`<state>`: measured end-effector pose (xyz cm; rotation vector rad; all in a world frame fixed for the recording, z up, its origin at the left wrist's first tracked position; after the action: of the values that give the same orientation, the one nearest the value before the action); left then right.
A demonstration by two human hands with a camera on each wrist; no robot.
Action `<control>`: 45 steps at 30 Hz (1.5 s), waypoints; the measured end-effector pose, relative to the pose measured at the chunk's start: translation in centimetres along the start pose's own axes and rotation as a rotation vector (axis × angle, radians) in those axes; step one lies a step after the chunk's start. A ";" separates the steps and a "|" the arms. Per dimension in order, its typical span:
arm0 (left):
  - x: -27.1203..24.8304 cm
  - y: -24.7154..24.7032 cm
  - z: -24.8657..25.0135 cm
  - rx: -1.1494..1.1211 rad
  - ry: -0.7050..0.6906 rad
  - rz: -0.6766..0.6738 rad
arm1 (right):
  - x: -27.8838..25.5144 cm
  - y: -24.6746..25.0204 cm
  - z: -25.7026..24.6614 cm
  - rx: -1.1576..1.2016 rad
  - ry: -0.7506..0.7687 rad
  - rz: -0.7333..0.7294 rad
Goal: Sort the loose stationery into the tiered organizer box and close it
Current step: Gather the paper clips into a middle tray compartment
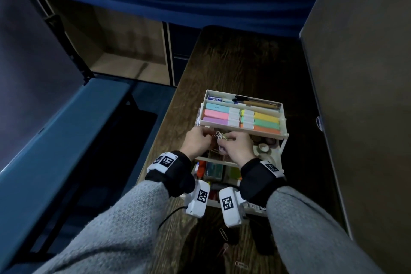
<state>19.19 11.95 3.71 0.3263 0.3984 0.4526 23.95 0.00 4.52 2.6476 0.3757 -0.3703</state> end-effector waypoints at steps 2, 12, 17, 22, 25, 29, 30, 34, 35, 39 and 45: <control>-0.1 -0.1 0.3 0.037 -0.012 -0.003 | 0.1 -0.3 0.1 -0.047 0.003 -0.001; -1.2 0.2 1.0 0.217 -0.080 0.025 | -1.6 1.2 0.0 -0.167 0.064 -0.108; -2.6 -0.3 0.9 0.310 -0.183 0.043 | -5.3 4.3 0.3 -0.047 0.229 -0.082; -4.8 0.0 0.9 0.223 -0.317 0.089 | -9.1 5.7 4.9 -0.170 0.263 -0.251; -7.9 1.0 -0.5 0.196 -0.473 0.143 | -10.8 5.6 9.8 -0.448 0.253 -0.428; -12.9 0.8 -6.3 0.303 -0.465 -0.007 | -12.1 4.8 15.9 -0.720 0.189 -0.473; -14.0 0.5 -8.2 0.354 -0.431 -0.072 | -12.2 4.4 16.9 -0.735 0.183 -0.463; -18.0 -1.2 -14.6 0.594 -0.265 -0.325 | -12.6 2.0 18.7 -0.783 0.264 -0.447; -18.9 -1.8 -15.8 0.659 -0.251 -0.376 | -12.9 1.5 18.9 -0.804 0.302 -0.457; -21.4 -4.4 -18.4 0.824 -0.299 -0.392 | -13.9 1.6 20.3 -0.860 0.449 -0.455; -21.2 -6.5 -18.1 0.907 -0.511 -0.321 | -15.8 2.5 21.9 -0.749 0.598 -0.364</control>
<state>-3.96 0.13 -8.33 1.2094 0.1240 -0.1644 5.84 -15.32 -8.54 1.8851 0.9683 0.4103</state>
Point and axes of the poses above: each hand's wrist, its own x-axis towards the middle knuckle, its own y-axis out of the back of the hand, z = x × y, the point moved 2 cm from there along x, towards the middle knuckle, and after that the axes turned 4 degrees about z, right-handed, at the moved point
